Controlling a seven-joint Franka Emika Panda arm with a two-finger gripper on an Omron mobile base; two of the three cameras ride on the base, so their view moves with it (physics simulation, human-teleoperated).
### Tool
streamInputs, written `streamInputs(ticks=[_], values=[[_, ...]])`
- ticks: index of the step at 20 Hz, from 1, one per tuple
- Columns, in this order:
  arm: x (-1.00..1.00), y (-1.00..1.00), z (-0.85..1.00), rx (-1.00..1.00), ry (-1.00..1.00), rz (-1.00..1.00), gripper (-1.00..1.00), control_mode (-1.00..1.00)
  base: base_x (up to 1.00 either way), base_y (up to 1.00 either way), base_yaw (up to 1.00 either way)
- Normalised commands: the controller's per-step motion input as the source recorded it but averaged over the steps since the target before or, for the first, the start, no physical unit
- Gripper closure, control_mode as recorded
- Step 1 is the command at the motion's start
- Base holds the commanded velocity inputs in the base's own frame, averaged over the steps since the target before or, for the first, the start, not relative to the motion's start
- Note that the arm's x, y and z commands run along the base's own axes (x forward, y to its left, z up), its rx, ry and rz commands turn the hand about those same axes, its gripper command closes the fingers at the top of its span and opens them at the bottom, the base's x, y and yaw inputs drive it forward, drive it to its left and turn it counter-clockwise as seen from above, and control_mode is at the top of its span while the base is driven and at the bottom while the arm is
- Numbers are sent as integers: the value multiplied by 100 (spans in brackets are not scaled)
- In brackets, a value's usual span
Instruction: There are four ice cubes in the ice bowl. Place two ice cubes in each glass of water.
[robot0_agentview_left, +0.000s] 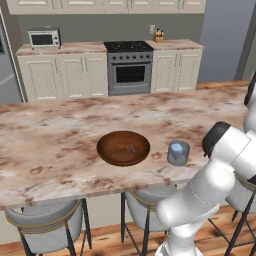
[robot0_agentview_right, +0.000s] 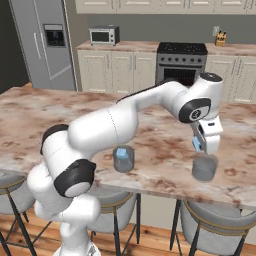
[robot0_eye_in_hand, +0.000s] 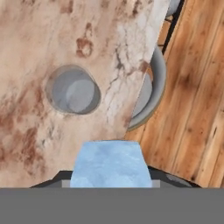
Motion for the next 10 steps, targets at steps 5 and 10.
streamInputs(ticks=[5,10], values=[[37,-28,-12,0,0,0,100,-100,0,0,0],[36,-21,-21,0,2,0,100,-100,0,0,0]])
